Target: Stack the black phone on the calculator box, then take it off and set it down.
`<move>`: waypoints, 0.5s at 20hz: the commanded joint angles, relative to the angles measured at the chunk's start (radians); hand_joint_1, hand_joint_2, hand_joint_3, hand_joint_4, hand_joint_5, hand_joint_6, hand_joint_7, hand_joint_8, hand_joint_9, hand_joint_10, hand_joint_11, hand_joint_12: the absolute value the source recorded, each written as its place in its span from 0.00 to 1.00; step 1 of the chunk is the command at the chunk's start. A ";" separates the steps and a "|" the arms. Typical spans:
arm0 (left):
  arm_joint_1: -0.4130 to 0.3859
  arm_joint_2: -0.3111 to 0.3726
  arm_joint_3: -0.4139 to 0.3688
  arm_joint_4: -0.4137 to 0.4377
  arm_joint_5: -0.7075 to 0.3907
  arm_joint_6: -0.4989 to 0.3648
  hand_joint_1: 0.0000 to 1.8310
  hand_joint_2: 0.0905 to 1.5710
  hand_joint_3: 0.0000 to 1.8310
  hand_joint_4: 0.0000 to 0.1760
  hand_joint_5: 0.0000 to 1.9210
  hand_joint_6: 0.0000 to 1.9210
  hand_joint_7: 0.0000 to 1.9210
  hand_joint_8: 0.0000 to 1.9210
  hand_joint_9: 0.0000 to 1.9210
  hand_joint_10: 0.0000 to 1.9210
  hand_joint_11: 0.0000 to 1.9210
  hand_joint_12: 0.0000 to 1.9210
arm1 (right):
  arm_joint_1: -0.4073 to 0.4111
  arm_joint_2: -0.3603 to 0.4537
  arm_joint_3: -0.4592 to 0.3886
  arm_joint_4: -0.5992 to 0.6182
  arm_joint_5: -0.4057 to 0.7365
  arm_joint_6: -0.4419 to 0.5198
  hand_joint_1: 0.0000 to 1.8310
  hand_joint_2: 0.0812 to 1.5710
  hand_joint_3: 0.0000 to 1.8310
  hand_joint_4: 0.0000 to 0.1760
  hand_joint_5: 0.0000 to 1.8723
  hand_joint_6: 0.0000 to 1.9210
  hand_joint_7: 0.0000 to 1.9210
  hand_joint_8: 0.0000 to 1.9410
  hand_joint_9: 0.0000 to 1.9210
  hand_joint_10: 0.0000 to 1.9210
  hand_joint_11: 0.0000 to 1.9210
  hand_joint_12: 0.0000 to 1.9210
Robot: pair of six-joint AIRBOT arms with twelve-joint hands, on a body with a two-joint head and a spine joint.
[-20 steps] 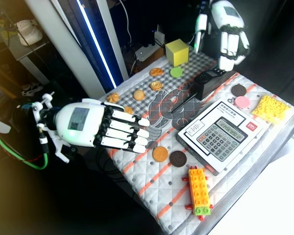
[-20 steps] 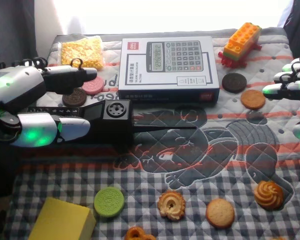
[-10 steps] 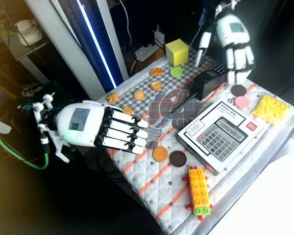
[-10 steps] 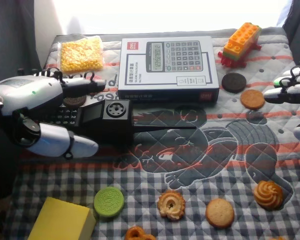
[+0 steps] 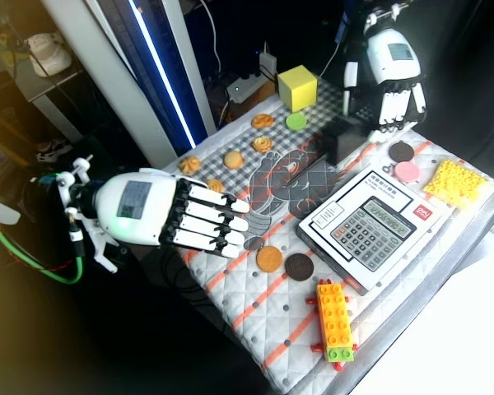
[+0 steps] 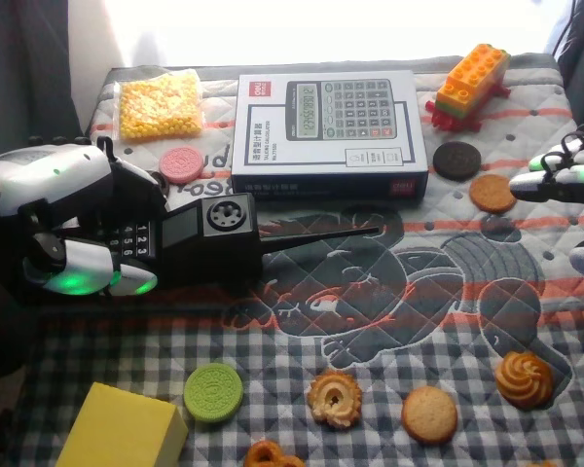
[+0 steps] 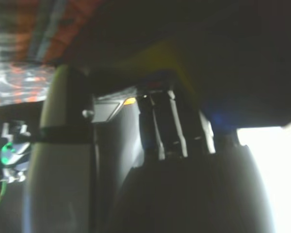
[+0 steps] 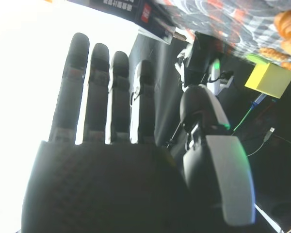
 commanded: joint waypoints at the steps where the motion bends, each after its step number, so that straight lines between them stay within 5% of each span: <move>1: -0.006 0.006 -0.005 0.008 -0.114 0.004 0.67 0.72 0.00 0.00 0.49 0.48 0.46 0.68 0.42 0.66 0.34 0.82 | 0.002 0.006 -0.001 0.025 0.118 -0.001 0.17 0.88 0.00 0.32 0.26 0.00 0.25 0.00 0.27 0.00 0.24 0.15; 2: -0.006 0.014 -0.012 0.012 -0.130 0.004 0.68 0.70 0.00 0.00 0.52 0.43 0.50 0.63 0.45 0.63 0.35 0.82 | 0.001 0.006 -0.001 0.025 0.118 -0.001 0.18 0.88 0.00 0.23 0.26 0.00 0.25 0.00 0.26 0.00 0.24 0.15; 4: -0.020 0.041 -0.044 0.048 -0.160 0.002 0.70 0.68 0.00 0.00 0.57 0.32 0.52 0.63 0.48 0.66 0.41 0.79 | 0.000 0.006 -0.001 0.025 0.118 -0.001 0.18 0.88 0.00 0.35 0.25 0.00 0.25 0.00 0.27 0.00 0.24 0.14; 7: -0.062 0.070 -0.086 0.125 -0.204 0.001 0.76 0.67 0.00 0.00 0.50 0.48 0.54 0.48 0.54 0.55 0.45 0.60 | 0.000 0.006 -0.001 0.026 0.118 -0.001 0.20 0.89 0.00 0.40 0.25 0.00 0.25 0.00 0.28 0.00 0.25 0.15; 9: -0.095 0.071 -0.093 0.173 -0.216 -0.016 0.76 0.66 0.00 0.00 0.49 0.51 0.55 0.45 0.55 0.53 0.48 0.61 | 0.000 0.006 -0.001 0.026 0.118 -0.001 0.19 0.88 0.00 0.43 0.25 0.00 0.25 0.00 0.27 0.00 0.24 0.15; 10: -0.111 0.070 -0.092 0.195 -0.220 -0.036 0.76 0.65 0.00 0.00 0.53 0.45 0.56 0.43 0.56 0.53 0.50 0.66 | 0.000 0.006 -0.001 0.026 0.118 -0.001 0.18 0.89 0.00 0.43 0.25 0.00 0.25 0.00 0.28 0.00 0.25 0.16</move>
